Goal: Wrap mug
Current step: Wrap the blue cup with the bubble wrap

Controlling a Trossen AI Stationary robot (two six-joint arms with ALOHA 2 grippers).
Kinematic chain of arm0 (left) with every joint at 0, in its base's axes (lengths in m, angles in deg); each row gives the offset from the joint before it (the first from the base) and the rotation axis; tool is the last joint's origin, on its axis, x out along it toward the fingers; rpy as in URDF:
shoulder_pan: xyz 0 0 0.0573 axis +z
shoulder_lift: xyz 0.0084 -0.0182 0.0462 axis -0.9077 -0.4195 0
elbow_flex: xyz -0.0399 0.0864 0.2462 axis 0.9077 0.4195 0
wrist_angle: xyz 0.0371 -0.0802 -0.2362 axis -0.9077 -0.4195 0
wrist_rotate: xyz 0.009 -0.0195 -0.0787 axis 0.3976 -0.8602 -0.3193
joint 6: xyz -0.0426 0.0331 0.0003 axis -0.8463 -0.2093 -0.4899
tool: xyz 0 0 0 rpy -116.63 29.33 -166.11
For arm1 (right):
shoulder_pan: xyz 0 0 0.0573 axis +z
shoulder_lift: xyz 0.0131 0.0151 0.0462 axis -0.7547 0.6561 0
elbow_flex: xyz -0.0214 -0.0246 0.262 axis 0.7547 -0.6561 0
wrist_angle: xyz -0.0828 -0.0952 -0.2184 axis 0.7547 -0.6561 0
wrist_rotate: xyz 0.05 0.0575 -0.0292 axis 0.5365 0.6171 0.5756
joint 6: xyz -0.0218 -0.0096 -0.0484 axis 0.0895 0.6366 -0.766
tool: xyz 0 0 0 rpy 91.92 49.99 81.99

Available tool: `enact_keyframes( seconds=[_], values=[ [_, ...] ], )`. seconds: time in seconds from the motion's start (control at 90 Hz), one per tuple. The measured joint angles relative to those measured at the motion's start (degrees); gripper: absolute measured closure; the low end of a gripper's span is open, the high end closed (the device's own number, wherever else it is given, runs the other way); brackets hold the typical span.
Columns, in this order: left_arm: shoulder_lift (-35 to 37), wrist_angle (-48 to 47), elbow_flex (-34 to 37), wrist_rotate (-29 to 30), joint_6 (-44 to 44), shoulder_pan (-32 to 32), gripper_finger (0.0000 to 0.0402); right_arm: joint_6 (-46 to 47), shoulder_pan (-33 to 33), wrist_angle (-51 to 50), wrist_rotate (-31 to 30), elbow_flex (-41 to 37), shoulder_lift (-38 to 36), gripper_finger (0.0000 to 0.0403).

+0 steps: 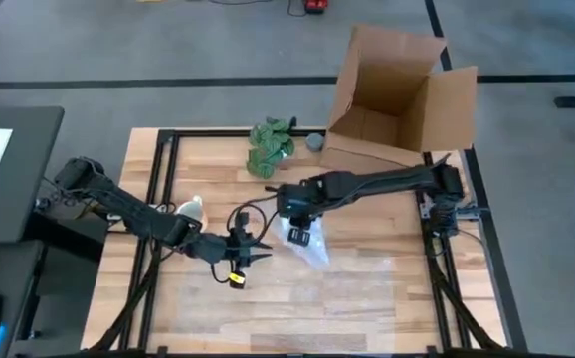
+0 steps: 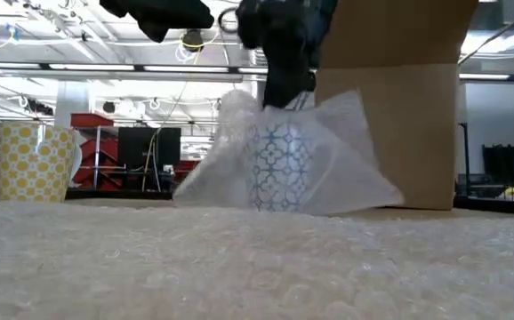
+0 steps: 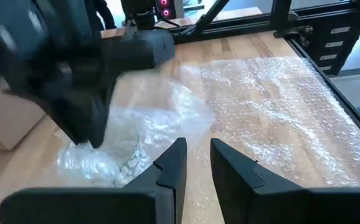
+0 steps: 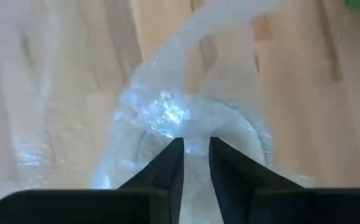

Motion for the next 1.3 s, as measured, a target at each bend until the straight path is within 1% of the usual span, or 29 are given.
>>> enact_keyframes(
  seconds=[0.156, 0.278, 0.356, 0.433, 0.489, 0.578, 0.7, 0.789, 0.878, 0.944, 1.022, 1.067, 1.167, 1.222, 1.3],
  values=[
    [0.0, -0.1, 0.0, -2.9, 0.1, 0.7, 0.035, 0.0, 0.2, -0.7, -1.6, 0.0, -4.9, 0.0337],
    [-0.6, 0.3, 0.0, -4.7, 0.5, 2.0, 0.035, 0.1, 2.2, -1.9, -1.9, 0.1, -8.0, 0.0337],
    [-2.2, 1.1, 0.0, -7.2, 2.0, 3.2, 0.035, 0.1, 5.0, -2.4, -1.9, 0.1, -9.3, 0.0337],
    [-5.6, 3.4, 0.0, -10.4, 3.8, 5.1, 0.035, 0.1, 8.7, -2.6, -1.8, 0.1, -10.1, 0.0337],
    [-8.5, 5.1, 0.0, -10.4, 5.4, 6.4, 0.035, 0.3, 11.5, -2.7, -1.8, 0.1, -10.1, 0.0337],
    [-12.4, 11.5, 0.1, -9.5, 8.1, 8.5, 0.035, 2.2, 16.2, -2.2, -1.8, -0.2, -9.4, 0.0337],
    [-15.0, 21.1, 0.0, -9.2, 11.6, 11.2, 0.035, 6.0, 21.8, -0.8, -1.8, -2.2, -9.1, 0.0338],
    [-16.3, 22.4, 0.0, -9.5, 12.4, 14.0, 0.035, 9.4, 25.0, 1.7, -1.8, -4.1, -9.1, 0.0338],
    [-17.9, 21.1, 0.0, -10.8, 10.4, 17.2, 0.035, 12.7, 27.3, 4.7, -2.2, -6.4, -9.1, 0.0338],
    [-19.3, 20.5, 0.0, -13.0, 8.4, 19.0, 0.035, 14.1, 28.6, 9.0, -3.6, -9.0, -9.1, 0.0338],
    [-20.6, 20.9, 0.0, -13.6, 6.3, 20.2, 0.035, 15.2, 28.8, 15.1, -5.0, -13.0, -9.2, 0.0338],
    [-21.1, 21.2, -0.1, -13.8, 5.1, 20.6, 0.035, 16.1, 28.7, 16.9, -6.7, -15.1, -9.1, 0.0338],
    [-21.5, 21.4, -0.1, -13.3, 2.2, 21.0, 0.035, 19.2, 27.6, 17.4, -14.5, -18.0, -9.1, 0.0338],
    [-21.5, 21.3, -0.1, -12.9, 1.4, 21.0, 0.035, 21.8, 26.8, 15.9, -18.3, -18.9, -9.1, 0.0338],
    [-21.5, 21.3, -0.1, -12.7, 1.3, 21.0, 0.035, 25.9, 25.3, 12.5, -20.6, -19.5, -9.1, 0.0338]
  ],
)
